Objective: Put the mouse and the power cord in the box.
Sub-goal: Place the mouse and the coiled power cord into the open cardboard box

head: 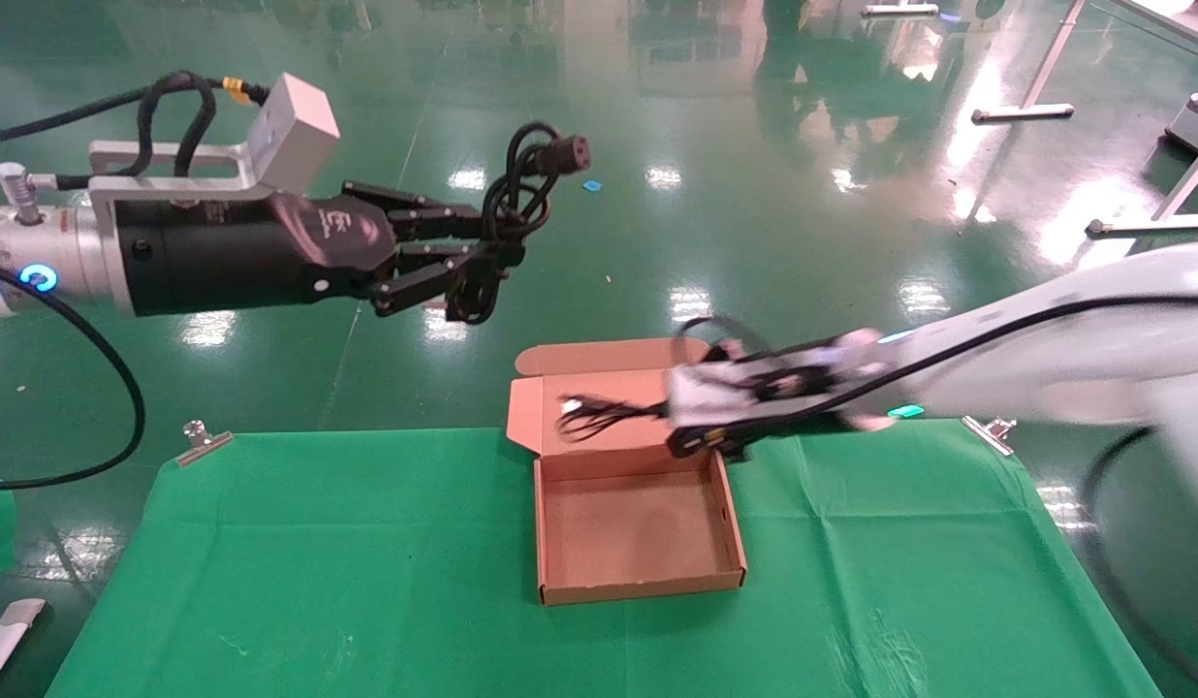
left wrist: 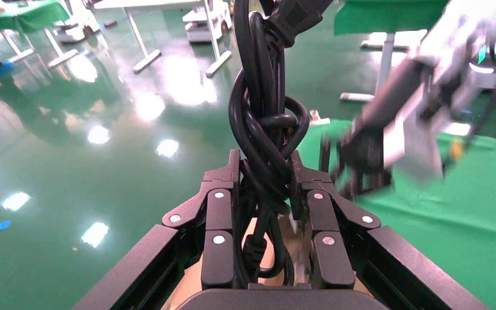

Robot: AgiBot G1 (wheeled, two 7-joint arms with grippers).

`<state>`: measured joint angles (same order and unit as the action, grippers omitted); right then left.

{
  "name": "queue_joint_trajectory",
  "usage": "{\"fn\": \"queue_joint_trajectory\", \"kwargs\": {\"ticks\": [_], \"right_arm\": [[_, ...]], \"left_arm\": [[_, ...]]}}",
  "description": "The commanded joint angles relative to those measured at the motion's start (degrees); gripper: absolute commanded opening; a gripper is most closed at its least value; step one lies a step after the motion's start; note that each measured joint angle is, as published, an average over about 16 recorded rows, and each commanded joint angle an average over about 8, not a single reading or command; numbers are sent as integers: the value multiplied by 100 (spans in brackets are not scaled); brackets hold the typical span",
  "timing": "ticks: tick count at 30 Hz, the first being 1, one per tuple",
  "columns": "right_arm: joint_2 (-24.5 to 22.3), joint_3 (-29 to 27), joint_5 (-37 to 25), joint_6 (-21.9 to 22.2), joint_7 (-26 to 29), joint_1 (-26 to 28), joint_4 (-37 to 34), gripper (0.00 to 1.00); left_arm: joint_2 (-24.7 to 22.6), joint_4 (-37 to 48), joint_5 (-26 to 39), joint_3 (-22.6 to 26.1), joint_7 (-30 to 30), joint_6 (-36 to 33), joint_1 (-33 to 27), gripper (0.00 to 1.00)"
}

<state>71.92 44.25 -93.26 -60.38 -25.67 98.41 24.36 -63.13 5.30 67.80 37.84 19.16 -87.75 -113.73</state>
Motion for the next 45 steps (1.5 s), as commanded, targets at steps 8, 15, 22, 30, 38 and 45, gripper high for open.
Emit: {"fn": "queue_joint_trajectory", "kwargs": {"ticks": [8, 15, 22, 30, 38, 45], "right_arm": [[641, 240, 240, 537, 163, -397, -301, 0], [616, 575, 451, 868, 656, -637, -596, 5], [597, 770, 549, 956, 977, -674, -948, 89], [571, 889, 701, 937, 941, -599, -969, 100], [420, 840, 883, 839, 438, -314, -1193, 100], [23, 839, 838, 651, -204, 190, -1359, 100]], "left_arm": [[91, 70, -37, -30, 276, -109, 65, 0], [213, 21, 76, 11, 395, -270, 174, 0], [258, -164, 188, 41, 425, -265, 240, 0], [85, -432, 439, 196, 521, -122, 237, 0], [-350, -637, 744, 407, 646, 360, 241, 0], [-1125, -861, 1190, 718, 791, 1115, 499, 0]]}}
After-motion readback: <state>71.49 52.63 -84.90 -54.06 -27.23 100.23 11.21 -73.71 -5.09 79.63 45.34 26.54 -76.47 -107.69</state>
